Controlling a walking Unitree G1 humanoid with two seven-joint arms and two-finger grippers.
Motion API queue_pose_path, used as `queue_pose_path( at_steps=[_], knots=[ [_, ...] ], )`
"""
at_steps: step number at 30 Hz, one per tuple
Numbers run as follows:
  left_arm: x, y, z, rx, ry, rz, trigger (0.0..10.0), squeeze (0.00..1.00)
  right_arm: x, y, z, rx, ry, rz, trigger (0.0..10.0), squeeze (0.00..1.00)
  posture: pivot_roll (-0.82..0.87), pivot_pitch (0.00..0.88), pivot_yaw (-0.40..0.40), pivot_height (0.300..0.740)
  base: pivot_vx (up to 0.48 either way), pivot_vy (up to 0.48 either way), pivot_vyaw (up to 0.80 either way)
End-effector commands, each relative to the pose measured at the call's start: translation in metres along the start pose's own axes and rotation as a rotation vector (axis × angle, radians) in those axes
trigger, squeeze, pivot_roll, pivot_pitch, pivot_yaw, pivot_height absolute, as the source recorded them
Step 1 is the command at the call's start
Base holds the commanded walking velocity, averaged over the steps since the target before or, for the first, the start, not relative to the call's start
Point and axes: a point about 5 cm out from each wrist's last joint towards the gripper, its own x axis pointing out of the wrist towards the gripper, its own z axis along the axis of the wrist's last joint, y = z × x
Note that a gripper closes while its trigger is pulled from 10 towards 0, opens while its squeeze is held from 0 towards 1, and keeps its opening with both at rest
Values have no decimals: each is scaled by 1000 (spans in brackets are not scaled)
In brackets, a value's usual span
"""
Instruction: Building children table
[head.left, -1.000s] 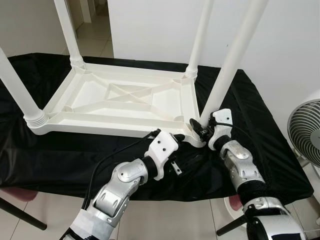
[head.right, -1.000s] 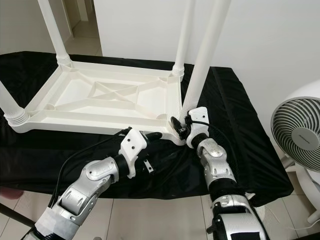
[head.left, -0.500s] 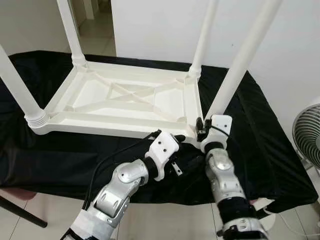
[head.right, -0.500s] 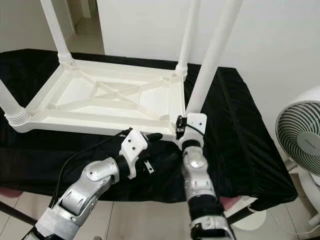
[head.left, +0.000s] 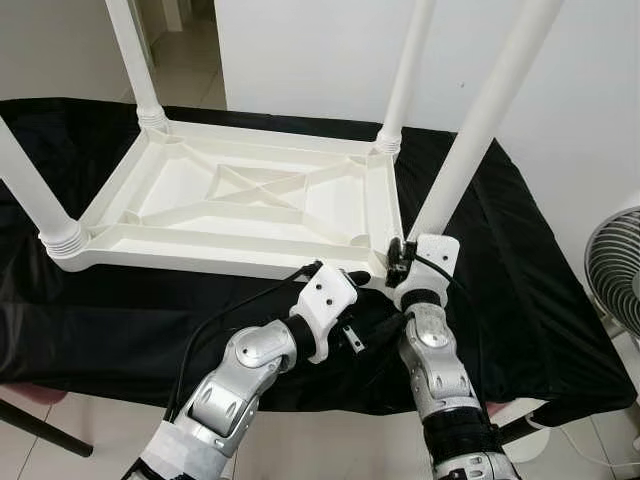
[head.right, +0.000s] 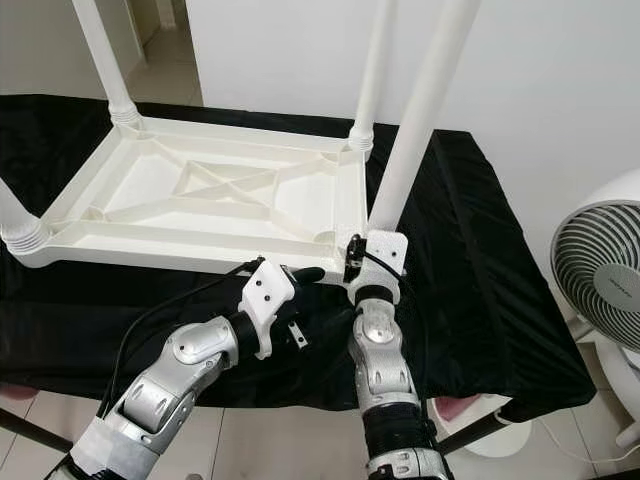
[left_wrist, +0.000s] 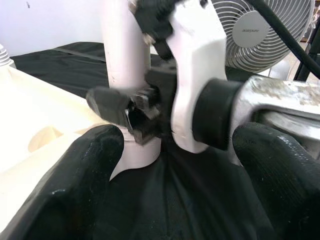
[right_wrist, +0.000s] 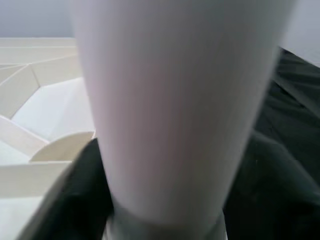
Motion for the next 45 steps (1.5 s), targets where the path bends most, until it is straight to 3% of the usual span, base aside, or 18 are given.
queue_pose_path(
  at_steps=[1, 5, 9, 10, 11, 13, 16, 18, 21, 25, 32, 33, 34, 45],
  knots=[
    [0, -3, -1, 10, 8, -28, 10000, 0, -2, 0, 4, 31, -14, 20, 10000, 1000, 86, 13, -58, 740, 0, 0, 0],
    [1, -3, -1, 10, 8, -27, 10000, 0, 0, 1, 9, 67, -37, 98, 10000, 1000, 84, 12, -59, 740, 0, 0, 0],
    [1, -3, -1, 9, 6, -24, 10000, 0, 8, -1, 18, 113, -38, 338, 10000, 1000, 83, 15, -61, 740, 0, 0, 0],
    [1, -3, -1, 9, 6, -24, 10000, 0, 10, -3, 17, 98, -25, 392, 10000, 0, 80, 15, -59, 740, 0, 0, 0],
    [1, -3, -1, 9, 6, -24, 10000, 0, 10, -3, 17, 98, -25, 392, 10000, 0, 80, 15, -59, 740, 0, 0, 0],
    [1, -3, -1, 10, 5, -25, 10000, 0, 11, -6, 17, 47, -10, 532, 10000, 0, 80, 15, -59, 740, 0, 0, 0],
    [2, -2, -1, 10, 5, -25, 10000, 0, 11, -9, 18, 29, -6, 577, 10000, 0, 80, 15, -59, 740, 0, 0, 0],
    [2, -1, 0, 15, 4, -23, 10000, 0, 20, -23, 18, -60, 2, 623, 10000, 0, 81, 14, -56, 740, 0, 0, 0],
    [2, 0, 0, 16, 4, -23, 10000, 0, 26, -30, 19, -105, 15, 656, 10000, 0, 81, 14, -54, 740, 0, 0, 0],
    [2, 0, 1, 16, 3, -23, 10000, 0, 30, -32, 16, -176, 41, 747, 10000, 0, 82, 19, -51, 740, 0, 0, 0],
    [2, 2, 1, 18, 4, -16, 10000, 0, 36, -31, 8, -192, 88, 817, 10000, 0, 87, 25, -48, 740, 0, 0, 0],
    [2, 3, 2, 19, 4, -14, 10000, 0, 37, -31, 6, -190, 98, 826, 3569, 0, 90, 25, -48, 740, 0, 0, 0],
    [1, 3, 2, 21, 5, -11, 10000, 0, 37, -30, 4, -183, 107, 832, 0, 0, 94, 26, -49, 740, 0, 0, 0],
    [0, 4, 2, 24, 5, -5, 10000, 0, 35, -33, -8, -157, 153, 840, 0, 0, 96, 32, -46, 740, 0, 0, 0]
  ],
)
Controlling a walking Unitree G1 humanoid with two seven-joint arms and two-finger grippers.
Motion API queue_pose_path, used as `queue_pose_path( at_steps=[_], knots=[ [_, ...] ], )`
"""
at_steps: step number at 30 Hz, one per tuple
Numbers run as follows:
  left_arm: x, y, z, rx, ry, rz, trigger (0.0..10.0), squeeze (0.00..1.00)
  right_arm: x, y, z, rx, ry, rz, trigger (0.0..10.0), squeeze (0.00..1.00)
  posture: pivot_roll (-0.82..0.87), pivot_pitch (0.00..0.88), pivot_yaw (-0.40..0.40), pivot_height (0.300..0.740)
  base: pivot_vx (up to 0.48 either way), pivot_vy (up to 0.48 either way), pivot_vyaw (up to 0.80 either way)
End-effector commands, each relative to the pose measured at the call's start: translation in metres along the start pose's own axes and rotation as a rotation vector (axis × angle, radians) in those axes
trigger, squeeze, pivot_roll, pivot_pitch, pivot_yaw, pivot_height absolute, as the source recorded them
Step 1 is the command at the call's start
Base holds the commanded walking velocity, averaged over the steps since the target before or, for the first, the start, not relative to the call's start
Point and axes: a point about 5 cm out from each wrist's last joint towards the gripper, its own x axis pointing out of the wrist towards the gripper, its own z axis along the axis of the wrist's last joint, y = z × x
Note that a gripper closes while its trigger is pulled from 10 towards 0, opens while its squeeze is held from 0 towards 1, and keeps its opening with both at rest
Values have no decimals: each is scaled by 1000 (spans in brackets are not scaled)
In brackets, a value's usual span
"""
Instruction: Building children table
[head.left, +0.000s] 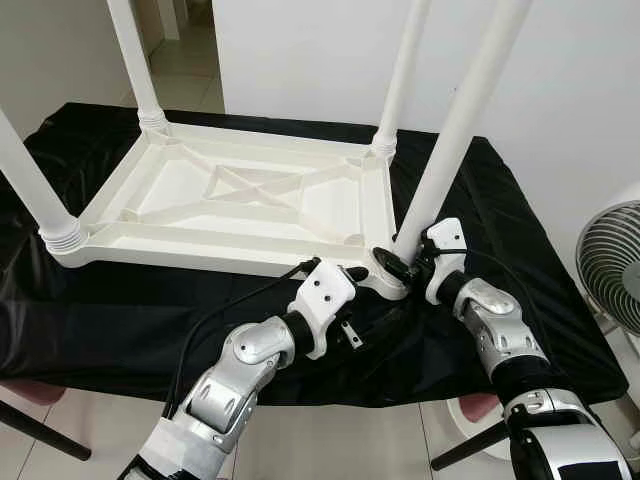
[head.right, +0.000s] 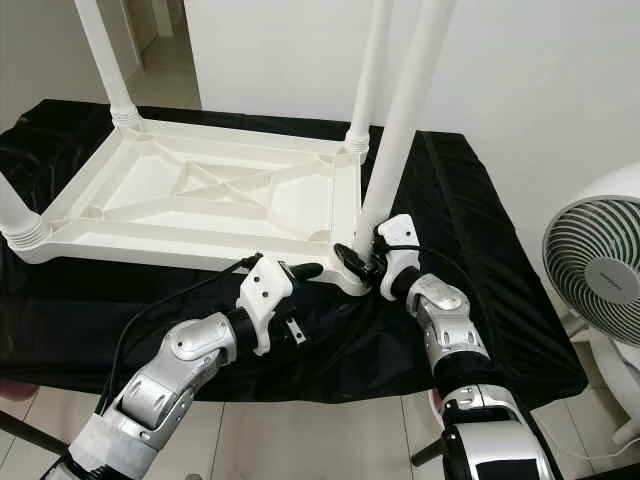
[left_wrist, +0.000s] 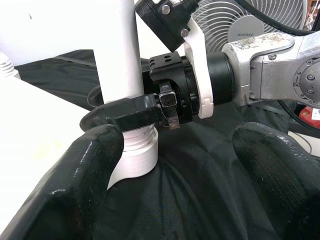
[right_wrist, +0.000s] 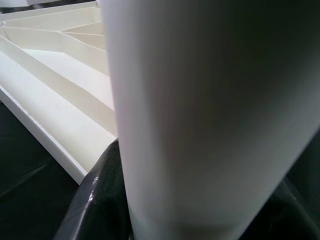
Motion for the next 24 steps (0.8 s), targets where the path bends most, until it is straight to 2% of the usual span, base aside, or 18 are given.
queue_pose_path(
  at_steps=[1, 7, 8, 15, 19, 21, 23, 24],
  knots=[
    [0, 0, 0, 10, 11, -14, 10000, 0, 0, 6, -12, 20, 51, 30, 0, 0, 96, 32, -46, 740, 0, 0, 0],
    [0, 0, -1, 8, 12, -17, 10000, 0, -4, 3, -16, 39, 33, -18, 0, 0, 90, 38, -44, 740, 0, 0, 0],
    [0, -1, -1, 6, 12, -19, 10000, 0, -5, 2, -16, 41, 28, -42, 10000, 0, 87, 41, -44, 740, 0, 0, 0],
    [0, -3, -1, 1, 11, -21, 10000, 0, -5, 3, -15, 44, 9, -135, 10000, 0, 83, 44, -46, 740, 0, 0, 0],
    [0, -3, -1, -1, 12, -20, 10000, 0, -4, 5, -11, 45, 0, -319, 10000, 0, 84, 47, -49, 740, 0, 0, 0],
    [0, -3, -1, -3, 12, -20, 10000, 0, -5, 7, -11, 77, 3, -414, 10000, 0, 83, 47, -49, 740, 0, 0, 0],
    [0, -3, -1, -3, 12, -20, 10000, 0, -5, 7, -11, 77, 3, -414, 10000, 0, 83, 47, -49, 740, 0, 0, 0],
    [0, -3, -1, -3, 12, -20, 10000, 0, -5, 10, -12, 97, 10, -464, 10000, 0, 82, 49, -47, 740, 0, 0, 0]
  ],
)
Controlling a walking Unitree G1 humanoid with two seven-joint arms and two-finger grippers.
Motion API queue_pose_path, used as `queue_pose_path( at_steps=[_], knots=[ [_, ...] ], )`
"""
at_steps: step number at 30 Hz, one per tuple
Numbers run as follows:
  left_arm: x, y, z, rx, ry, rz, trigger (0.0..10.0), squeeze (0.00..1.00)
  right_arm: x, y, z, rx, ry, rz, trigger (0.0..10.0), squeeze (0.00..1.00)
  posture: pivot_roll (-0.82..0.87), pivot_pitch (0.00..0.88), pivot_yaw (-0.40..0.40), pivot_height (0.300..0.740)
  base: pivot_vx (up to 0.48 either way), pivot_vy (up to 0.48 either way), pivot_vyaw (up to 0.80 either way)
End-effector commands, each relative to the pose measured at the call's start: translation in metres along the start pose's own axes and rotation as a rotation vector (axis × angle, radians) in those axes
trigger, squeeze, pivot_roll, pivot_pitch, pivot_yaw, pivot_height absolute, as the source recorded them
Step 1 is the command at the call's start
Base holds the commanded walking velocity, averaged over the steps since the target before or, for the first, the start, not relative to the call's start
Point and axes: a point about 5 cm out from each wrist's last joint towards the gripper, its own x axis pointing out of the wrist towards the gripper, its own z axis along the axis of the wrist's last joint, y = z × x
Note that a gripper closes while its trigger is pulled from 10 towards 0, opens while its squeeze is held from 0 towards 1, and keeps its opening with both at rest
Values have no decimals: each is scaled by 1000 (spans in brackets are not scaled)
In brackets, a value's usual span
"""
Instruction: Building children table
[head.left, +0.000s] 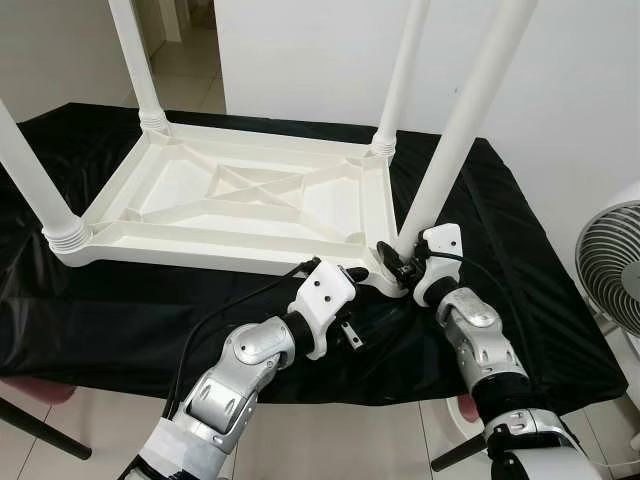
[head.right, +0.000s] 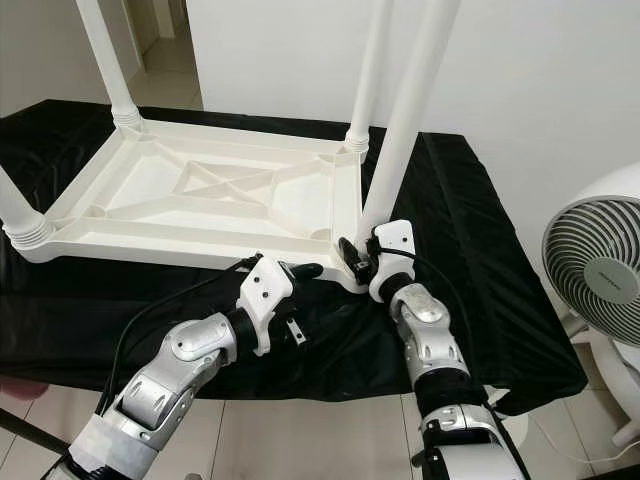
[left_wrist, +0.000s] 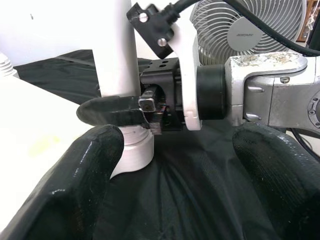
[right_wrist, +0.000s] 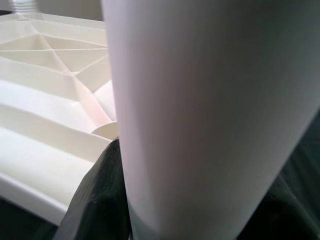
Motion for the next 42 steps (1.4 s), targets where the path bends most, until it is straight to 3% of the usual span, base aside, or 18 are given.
queue_pose_path(
  at_steps=[1, 2, 3, 8, 11, 14, 21, 22, 23, 24, 32, 35, 36, 38, 39, 42],
  knots=[
    [0, -2, -1, 0, 11, -18, 10000, 0, -9, -2, -10, 18, 45, -127, 10000, 0, 80, 51, -44, 740, 0, 0, 0],
    [0, -2, -1, 0, 11, -18, 10000, 0, -9, -2, -10, 18, 45, -127, 10000, 0, 80, 51, -44, 740, 0, 0, 0],
    [0, -3, -1, -3, 10, -26, 10000, 0, -16, 8, -11, 17, 28, -229, 10000, 0, 76, 52, -41, 740, 0, 0, 0],
    [0, -4, -1, -4, 11, -29, 10000, 0, -19, 11, -11, 14, 22, -270, 10000, 0, 74, 53, -41, 740, 0, 0, 0],
    [0, -6, -2, -6, 14, -38, 10000, 0, -29, 37, -7, 40, 6, -369, 10000, 0, 78, 53, -44, 740, 0, 0, 0],
    [-1, -7, -2, -8, 14, -40, 10000, 0, -30, 46, -5, 46, 1, -356, 10000, 0, 78, 53, -44, 740, 0, 0, 0],
    [0, -8, -3, -10, 13, -42, 10000, 0, -31, 42, -3, 47, 11, -376, 10000, 0, 79, 42, -51, 740, 0, 0, 0],
    [0, -8, -3, -9, 13, -42, 10000, 0, -31, 41, -3, 51, 9, -380, 10000, 592, 80, 37, -52, 740, 0, 0, 0],
    [0, -8, -3, -9, 13, -42, 10000, 0, -31, 41, -3, 51, 9, -380, 10000, 592, 80, 37, -52, 740, 0, 0, 0],
    [1, -8, -3, -8, 12, -42, 10000, 0, -31, 41, -2, 56, 4, -376, 10000, 1000, 81, 35, -53, 740, 0, 0, 0],
    [1, -8, -3, -6, 12, -45, 10000, 0, -27, 39, 3, 109, -32, -254, 10000, 1000, 77, 24, -52, 740, 0, 0, 0],
    [1, -8, -3, -4, 13, -46, 10000, 0, -26, 30, 5, 98, -23, -123, 10000, 1000, 78, 20, -52, 740, 0, 0, 0],
    [1, -7, -3, -3, 13, -47, 10000, 0, -26, 26, 5, 94, -12, -86, 10000, 286, 78, 20, -52, 740, 0, 0, 0],
    [1, -7, -3, -3, 13, -47, 10000, 0, -26, 23, 5, 92, -5, -66, 10000, 286, 78, 20, -52, 740, 0, 0, 0],
    [1, -7, -3, -2, 13, -46, 10000, 0, -26, 20, 5, 75, -5, -39, 10000, 0, 79, 17, -52, 740, 0, 0, 0],
    [1, -6, -3, 3, 13, -45, 10000, 0, -27, 9, 8, 30, -1, 113, 10000, 0, 79, 12, -53, 740, 0, 0, 0]
  ],
)
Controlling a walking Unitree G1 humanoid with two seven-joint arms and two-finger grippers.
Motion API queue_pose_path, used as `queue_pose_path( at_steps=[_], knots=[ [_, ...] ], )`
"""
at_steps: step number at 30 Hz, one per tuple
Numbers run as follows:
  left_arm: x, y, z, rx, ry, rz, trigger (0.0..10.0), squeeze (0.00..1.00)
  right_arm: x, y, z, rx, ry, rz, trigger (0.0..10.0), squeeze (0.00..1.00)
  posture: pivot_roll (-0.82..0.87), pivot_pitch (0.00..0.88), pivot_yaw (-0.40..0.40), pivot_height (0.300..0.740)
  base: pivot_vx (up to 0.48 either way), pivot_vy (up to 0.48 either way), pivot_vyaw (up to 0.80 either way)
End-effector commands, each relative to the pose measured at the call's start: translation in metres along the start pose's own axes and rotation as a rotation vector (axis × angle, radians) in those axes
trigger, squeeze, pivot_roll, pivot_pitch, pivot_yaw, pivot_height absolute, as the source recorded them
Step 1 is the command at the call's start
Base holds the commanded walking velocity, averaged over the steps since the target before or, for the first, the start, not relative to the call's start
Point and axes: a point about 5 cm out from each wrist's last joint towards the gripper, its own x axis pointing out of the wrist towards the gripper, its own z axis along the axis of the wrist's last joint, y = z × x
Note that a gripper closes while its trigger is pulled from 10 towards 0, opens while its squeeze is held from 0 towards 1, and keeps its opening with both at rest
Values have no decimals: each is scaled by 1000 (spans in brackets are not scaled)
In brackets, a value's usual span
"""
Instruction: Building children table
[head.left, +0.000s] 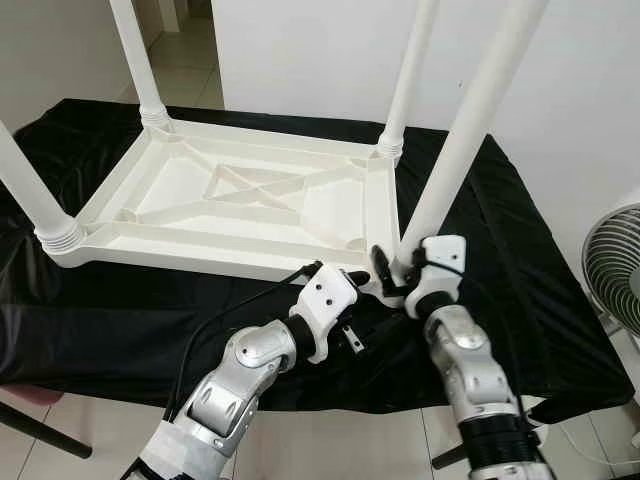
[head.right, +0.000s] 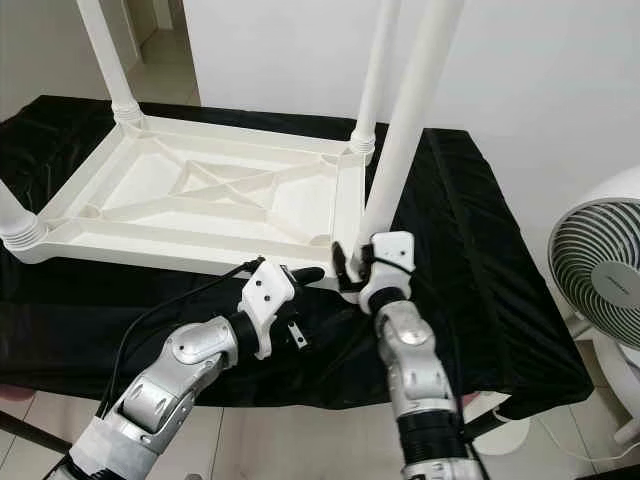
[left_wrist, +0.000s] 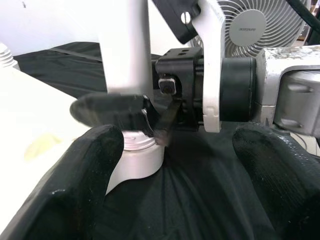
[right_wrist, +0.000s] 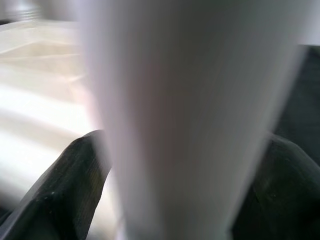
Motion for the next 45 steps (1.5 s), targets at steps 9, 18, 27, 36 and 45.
queue_pose_path(
  at_steps=[9, 18, 27, 36, 45],
  knots=[
    [2, -1, 0, 18, 3, -33, 10000, 0, 11, -10, 2, -106, 20, 301, 10000, 0, 82, 9, -50, 740, 0, 0, 0],
    [2, 1, 1, 20, 5, -24, 10000, 0, 23, -8, 0, -110, 47, 384, 10000, 0, 94, 12, -48, 740, 0, 0, 0],
    [0, 4, 2, 23, 6, -7, 10000, 0, 23, -14, -10, -110, 81, 421, 0, 0, 100, 28, -50, 740, 0, 0, 0],
    [0, 3, -1, 17, 15, -6, 10000, 0, 18, -20, -17, -85, 87, 397, 0, 0, 89, 39, -48, 740, 0, 0, 0],
    [-1, 2, -3, 15, 22, -1, 10000, 0, 18, -25, -19, -92, 80, 302, 10000, 0, 92, 44, -55, 740, 0, 0, 0]
  ],
)
